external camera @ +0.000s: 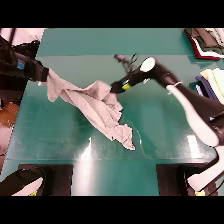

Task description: Fold the shirts.

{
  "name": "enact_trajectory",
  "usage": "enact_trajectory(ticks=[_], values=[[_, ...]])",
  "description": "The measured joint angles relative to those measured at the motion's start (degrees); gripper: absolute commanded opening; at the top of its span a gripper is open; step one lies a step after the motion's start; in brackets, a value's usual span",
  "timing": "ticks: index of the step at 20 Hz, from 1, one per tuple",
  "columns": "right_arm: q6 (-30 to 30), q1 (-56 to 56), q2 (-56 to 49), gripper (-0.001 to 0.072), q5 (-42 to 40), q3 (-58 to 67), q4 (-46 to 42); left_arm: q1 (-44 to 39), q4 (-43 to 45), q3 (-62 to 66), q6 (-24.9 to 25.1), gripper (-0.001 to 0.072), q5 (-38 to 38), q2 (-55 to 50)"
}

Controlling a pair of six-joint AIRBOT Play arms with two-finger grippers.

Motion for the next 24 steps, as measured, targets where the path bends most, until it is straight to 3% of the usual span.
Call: enact_trajectory(ticks=[8, 13, 18, 24], values=[[0.00, -13.51, 30.49, 0.0014, -0.04, 0.68, 0.15, 0.00, -4.92, 25.92, 0.04, 0.0025, 1.33, 1.29], [0.02, -21.88, 44.48, 0.0014, -0.09, 6.84, 0.24, 0.00, -13.75, 31.26, 0.31, 0.0025, 6.32, 4.50], [2.45, -33.20, 48.19, 0.0014, 4.63, 15.04, 0.66, -0.02, -17.66, 32.39, 0.37, 0.0024, 11.41, 8.15], [9.53, -41.22, 39.74, 0.0014, 17.18, 20.52, 0.46, -0.02, -17.90, 22.71, 0.52, 0.0024, 13.77, 8.15]])
